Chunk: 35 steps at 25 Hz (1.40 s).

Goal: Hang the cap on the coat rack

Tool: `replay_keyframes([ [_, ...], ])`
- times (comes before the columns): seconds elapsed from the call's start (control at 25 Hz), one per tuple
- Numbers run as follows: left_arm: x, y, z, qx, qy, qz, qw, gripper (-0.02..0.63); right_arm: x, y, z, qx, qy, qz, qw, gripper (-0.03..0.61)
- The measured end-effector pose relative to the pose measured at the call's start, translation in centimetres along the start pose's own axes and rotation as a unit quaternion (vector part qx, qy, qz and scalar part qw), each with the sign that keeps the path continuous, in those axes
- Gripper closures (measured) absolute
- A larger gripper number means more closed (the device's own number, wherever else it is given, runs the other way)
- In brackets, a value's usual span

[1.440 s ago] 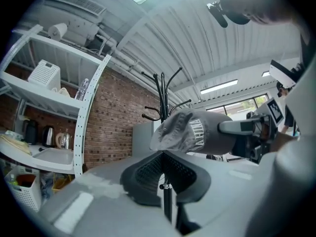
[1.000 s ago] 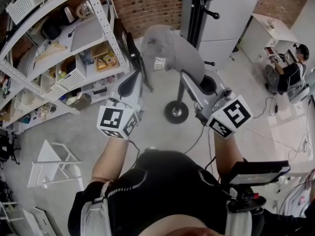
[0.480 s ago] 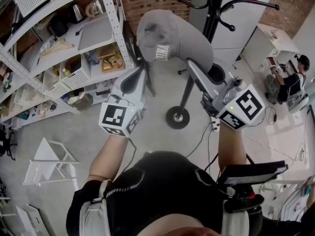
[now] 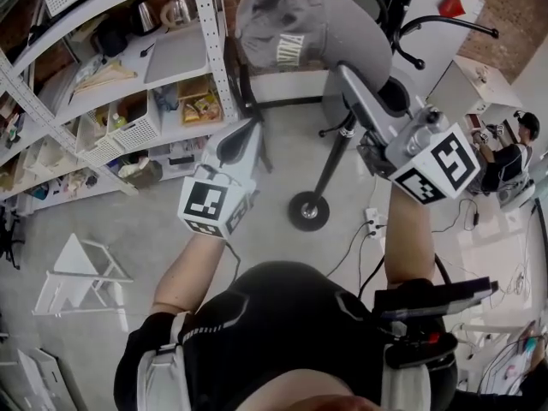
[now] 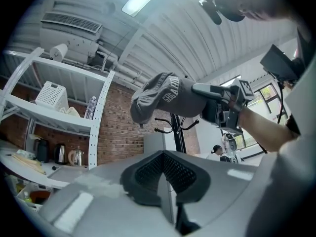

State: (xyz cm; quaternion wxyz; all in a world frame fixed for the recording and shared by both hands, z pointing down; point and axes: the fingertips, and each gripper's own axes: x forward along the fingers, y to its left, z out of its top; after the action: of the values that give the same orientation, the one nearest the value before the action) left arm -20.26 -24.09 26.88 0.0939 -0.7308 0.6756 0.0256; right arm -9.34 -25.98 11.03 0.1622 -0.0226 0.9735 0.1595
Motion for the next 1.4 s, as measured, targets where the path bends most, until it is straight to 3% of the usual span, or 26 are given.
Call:
replay_keyframes([
  [0.24, -0.1, -0.1, -0.2, 0.000, 0.005, -0.001, 1.0000, 0.611, 0.4, -2.8, 3.0, 0.015, -0.065, -0.022, 0.998, 0.546],
  [0.48, -0.1, 0.1, -0.9, -0.001, 0.010, -0.007, 0.9999, 0.611, -1.6, -6.4, 3.3, 0.042, -0.105, -0.084, 0.990, 0.546],
  [0.68, 0.3, -0.7, -1.6, 0.000, 0.018, -0.025, 0.9995, 0.611, -4.3, -7.6, 1.5, 0.062, -0.110, -0.119, 0.985, 0.546],
  [1.4, 2.3, -4.0, -4.0, -0.020, 0.044, -0.083, 0.9954, 0.611, -9.7, -5.1, -5.2, 0.121, -0.085, -0.161, 0.976, 0.545],
])
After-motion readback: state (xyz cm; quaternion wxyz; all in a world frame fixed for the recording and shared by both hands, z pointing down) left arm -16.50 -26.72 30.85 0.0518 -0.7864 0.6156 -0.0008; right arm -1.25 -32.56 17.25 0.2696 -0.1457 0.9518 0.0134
